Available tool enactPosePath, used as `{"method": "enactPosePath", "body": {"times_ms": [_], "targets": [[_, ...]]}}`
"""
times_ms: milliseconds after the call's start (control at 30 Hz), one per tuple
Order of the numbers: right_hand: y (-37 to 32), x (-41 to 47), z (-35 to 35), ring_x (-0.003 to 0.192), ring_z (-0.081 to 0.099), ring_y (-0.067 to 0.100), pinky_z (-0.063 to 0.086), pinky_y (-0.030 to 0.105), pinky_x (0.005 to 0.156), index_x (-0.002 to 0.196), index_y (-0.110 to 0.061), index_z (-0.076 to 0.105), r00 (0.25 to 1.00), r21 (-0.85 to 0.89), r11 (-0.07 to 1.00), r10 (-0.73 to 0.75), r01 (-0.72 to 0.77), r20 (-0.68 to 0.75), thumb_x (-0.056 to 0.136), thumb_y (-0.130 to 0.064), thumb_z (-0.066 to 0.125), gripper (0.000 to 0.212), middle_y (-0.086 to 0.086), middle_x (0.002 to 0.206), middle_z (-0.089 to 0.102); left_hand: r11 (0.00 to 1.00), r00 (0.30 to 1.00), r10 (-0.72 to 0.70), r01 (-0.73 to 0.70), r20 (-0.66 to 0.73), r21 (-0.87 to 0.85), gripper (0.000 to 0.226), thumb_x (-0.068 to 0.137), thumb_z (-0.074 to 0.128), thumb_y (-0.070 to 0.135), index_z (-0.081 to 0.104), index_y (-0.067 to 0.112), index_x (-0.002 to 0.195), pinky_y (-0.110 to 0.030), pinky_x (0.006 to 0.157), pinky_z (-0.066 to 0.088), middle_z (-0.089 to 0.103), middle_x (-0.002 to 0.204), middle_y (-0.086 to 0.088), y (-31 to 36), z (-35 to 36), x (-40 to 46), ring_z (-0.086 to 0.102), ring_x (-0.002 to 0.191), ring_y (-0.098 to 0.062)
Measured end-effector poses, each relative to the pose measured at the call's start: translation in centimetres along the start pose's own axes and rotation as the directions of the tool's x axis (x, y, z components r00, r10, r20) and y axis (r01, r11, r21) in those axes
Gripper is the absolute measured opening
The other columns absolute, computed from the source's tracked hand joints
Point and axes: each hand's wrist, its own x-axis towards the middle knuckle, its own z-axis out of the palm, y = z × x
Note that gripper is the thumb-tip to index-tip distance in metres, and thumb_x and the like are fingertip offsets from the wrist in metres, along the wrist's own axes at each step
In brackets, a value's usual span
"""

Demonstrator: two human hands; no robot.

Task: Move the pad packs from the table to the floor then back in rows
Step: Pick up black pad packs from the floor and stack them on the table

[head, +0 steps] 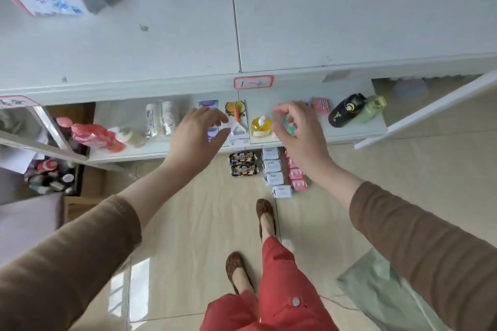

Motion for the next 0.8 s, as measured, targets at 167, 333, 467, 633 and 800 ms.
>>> {"method": "enactPosePath", "body": {"times_ms": [167, 333, 467, 633, 800], "targets": [[8.2, -6.8, 5.8, 0.097, 0.057, 0.015, 0.051, 0.039, 0.088, 0.113, -0.017, 0.062, 0.962, 0.000, 0.970, 0.240, -0.242, 0.133, 0.090, -0.016, 0.067, 0.024, -0.007, 0.108, 0.060, 0.988, 0.966, -0.151, 0.155, 0.211, -0.003, 0.013, 0.090, 0.065, 0.027, 0.064, 0.023, 0.102, -0.037, 0.080, 0.050, 0.062, 0.096, 0.008, -4.7, 8.7, -7.0, 0.056, 0.096, -0.014], [17.9, -11.2, 12.9, 0.108, 0.061, 0.018, 0.049, 0.038, 0.093, 0.122, -0.016, 0.056, 0.822, -0.043, 0.858, 0.504, -0.512, 0.267, 0.089, -0.018, 0.070, 0.036, -0.002, 0.121, 0.061, 0.919, 0.838, -0.376, 0.392, 0.395, 0.042, 0.029, 0.089, 0.067, 0.028, 0.063, 0.016, 0.116, -0.038, 0.091, 0.048, 0.061, 0.110, -0.001, -10.7, 19.3, -11.2, 0.058, 0.104, -0.022], [26.4, -13.3, 19.2, 0.116, 0.057, 0.021, 0.046, 0.038, 0.098, 0.131, -0.012, 0.051, 0.739, -0.084, 0.803, 0.579, -0.590, 0.344, 0.088, -0.020, 0.071, 0.048, 0.003, 0.130, 0.057, 0.876, 0.749, -0.468, 0.464, 0.469, 0.134, 0.045, 0.090, 0.067, 0.031, 0.055, 0.015, 0.130, -0.040, 0.097, 0.044, 0.057, 0.125, -0.007, -16.2, 28.1, -12.4, 0.055, 0.114, -0.026], [36.3, -12.9, 27.6, 0.117, 0.056, 0.021, 0.045, 0.035, 0.095, 0.135, -0.013, 0.046, 0.716, -0.081, 0.786, 0.596, -0.613, 0.363, 0.087, -0.022, 0.073, 0.056, 0.004, 0.132, 0.054, 0.832, 0.745, -0.548, 0.531, 0.380, 0.161, 0.058, 0.089, 0.068, 0.030, 0.046, 0.015, 0.140, -0.037, 0.099, 0.042, 0.050, 0.137, -0.009, -23.4, 38.1, -11.1, 0.052, 0.120, -0.028], [44.0, -10.8, 36.0, 0.127, 0.050, 0.020, 0.043, 0.033, 0.101, 0.143, -0.019, 0.038, 0.741, -0.035, 0.807, 0.557, -0.589, 0.375, 0.088, -0.023, 0.072, 0.064, 0.003, 0.141, 0.048, 0.806, 0.757, -0.589, 0.577, 0.285, 0.133, 0.066, 0.088, 0.069, 0.030, 0.040, 0.016, 0.145, -0.038, 0.102, 0.039, 0.044, 0.141, -0.011, -30.9, 46.7, -8.6, 0.048, 0.124, -0.031]]}}
